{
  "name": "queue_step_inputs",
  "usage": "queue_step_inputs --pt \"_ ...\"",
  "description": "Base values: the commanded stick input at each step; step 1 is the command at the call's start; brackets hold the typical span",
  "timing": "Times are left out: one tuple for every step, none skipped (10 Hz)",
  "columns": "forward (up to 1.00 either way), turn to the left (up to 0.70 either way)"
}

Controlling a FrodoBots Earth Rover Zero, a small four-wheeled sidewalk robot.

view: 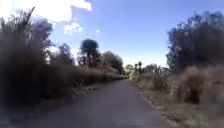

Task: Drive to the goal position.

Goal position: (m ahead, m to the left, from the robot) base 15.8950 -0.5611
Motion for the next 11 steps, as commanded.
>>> queue_step_inputs --pt "0.85 0.0" --pt "0.85 0.0" --pt "0.85 0.0" --pt "0.85 0.0" --pt "0.85 0.0" --pt "0.85 0.0" --pt "0.85 0.0" --pt "0.85 0.0" --pt "0.85 0.0" --pt "0.85 0.0" --pt "0.85 0.0"
